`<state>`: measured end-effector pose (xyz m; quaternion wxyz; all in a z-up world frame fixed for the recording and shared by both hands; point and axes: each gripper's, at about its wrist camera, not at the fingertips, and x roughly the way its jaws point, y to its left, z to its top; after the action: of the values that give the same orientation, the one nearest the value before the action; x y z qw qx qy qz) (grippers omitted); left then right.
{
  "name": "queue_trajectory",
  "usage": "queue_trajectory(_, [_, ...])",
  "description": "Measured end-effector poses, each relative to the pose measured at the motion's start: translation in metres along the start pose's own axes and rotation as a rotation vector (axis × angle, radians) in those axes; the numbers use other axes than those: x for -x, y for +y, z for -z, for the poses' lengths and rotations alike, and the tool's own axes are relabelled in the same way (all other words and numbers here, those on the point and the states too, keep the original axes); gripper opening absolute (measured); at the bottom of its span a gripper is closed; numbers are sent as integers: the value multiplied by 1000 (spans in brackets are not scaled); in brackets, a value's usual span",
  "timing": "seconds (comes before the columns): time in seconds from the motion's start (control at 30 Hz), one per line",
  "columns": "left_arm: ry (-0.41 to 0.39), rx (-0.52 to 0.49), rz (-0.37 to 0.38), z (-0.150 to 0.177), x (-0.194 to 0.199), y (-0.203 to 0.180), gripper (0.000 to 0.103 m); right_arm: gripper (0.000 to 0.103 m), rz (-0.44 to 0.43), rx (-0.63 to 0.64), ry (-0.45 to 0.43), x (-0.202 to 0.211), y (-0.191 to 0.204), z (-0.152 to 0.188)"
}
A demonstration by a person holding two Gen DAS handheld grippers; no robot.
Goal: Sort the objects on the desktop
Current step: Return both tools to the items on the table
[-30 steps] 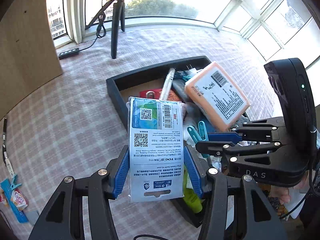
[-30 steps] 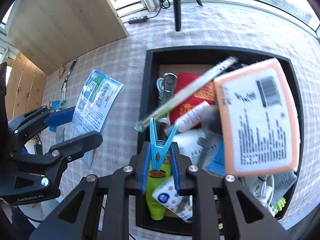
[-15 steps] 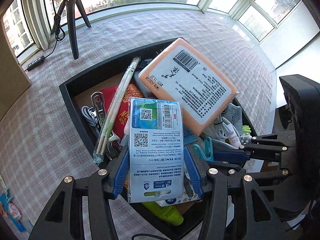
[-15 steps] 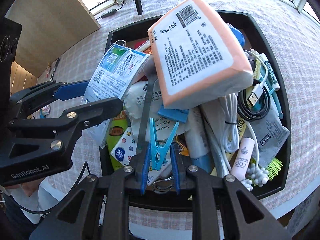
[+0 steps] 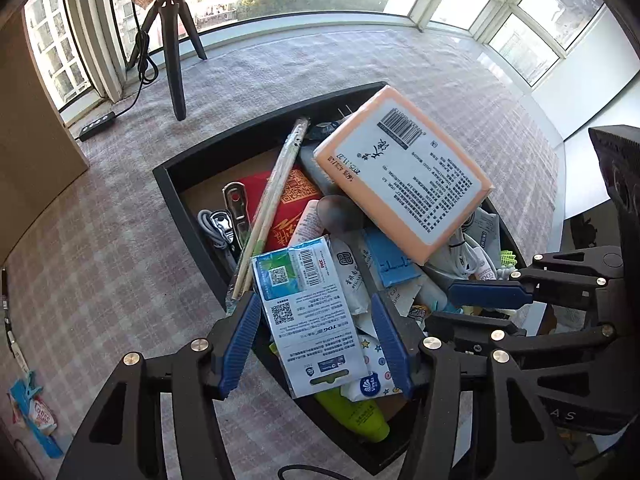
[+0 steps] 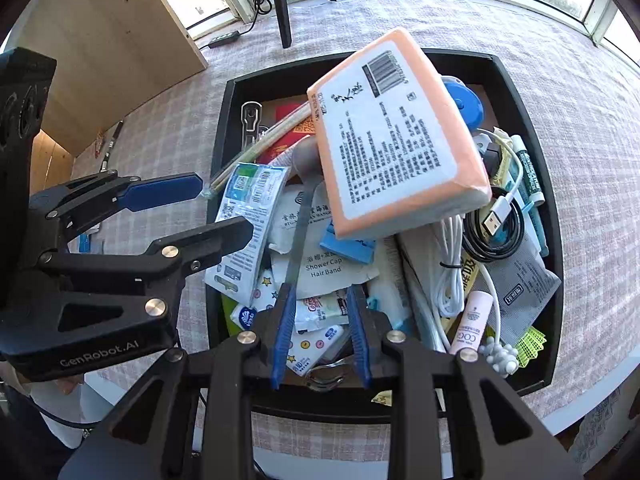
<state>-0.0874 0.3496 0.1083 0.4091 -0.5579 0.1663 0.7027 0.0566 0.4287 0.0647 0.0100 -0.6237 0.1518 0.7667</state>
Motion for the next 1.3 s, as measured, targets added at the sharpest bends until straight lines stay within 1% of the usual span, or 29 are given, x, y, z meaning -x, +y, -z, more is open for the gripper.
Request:
queue_trajectory(0.2, [-34, 93, -44, 16, 22, 52, 55, 26, -19, 57, -10, 0, 34, -17])
queue_trajectory(0.3, [-52, 155, -82, 28, 37, 87, 55, 26, -25, 102, -13, -6, 59, -29])
queue_trajectory(0.4, [-64, 240, -123, 45, 52, 130, 55, 26, -42, 160, -11, -13, 90, -40])
queue_trajectory(0.57, [-79, 417, -203, 81, 78, 211, 55, 26, -61, 269, -2, -32, 160, -70])
queue_trajectory(0.7, [-96, 567, -260, 118, 98, 276, 55, 27, -85, 354, 17, -51, 222, -95])
queue_trajectory(0.77, [-97, 633, -289, 135, 106, 305, 55, 28, -85, 394, 25, -62, 254, -106])
queue_trajectory(0.83, [-92, 690, -327, 152, 111, 330, 55, 33, -92, 432, 29, -77, 285, -117])
queue_trajectory(0.9, [-88, 754, -346, 169, 114, 354, 55, 34, -79, 463, 28, -91, 314, -126])
queue_trajectory(1.07, [-89, 870, -373, 201, 116, 397, 55, 34, -57, 526, 36, -128, 373, -142])
queue_trajectory(1.2, [-93, 923, -371, 216, 114, 418, 56, 34, -47, 543, 55, -157, 402, -153])
queue_trajectory(1.3, [-86, 955, -365, 223, 108, 430, 59, 34, -43, 533, 70, -176, 418, -163])
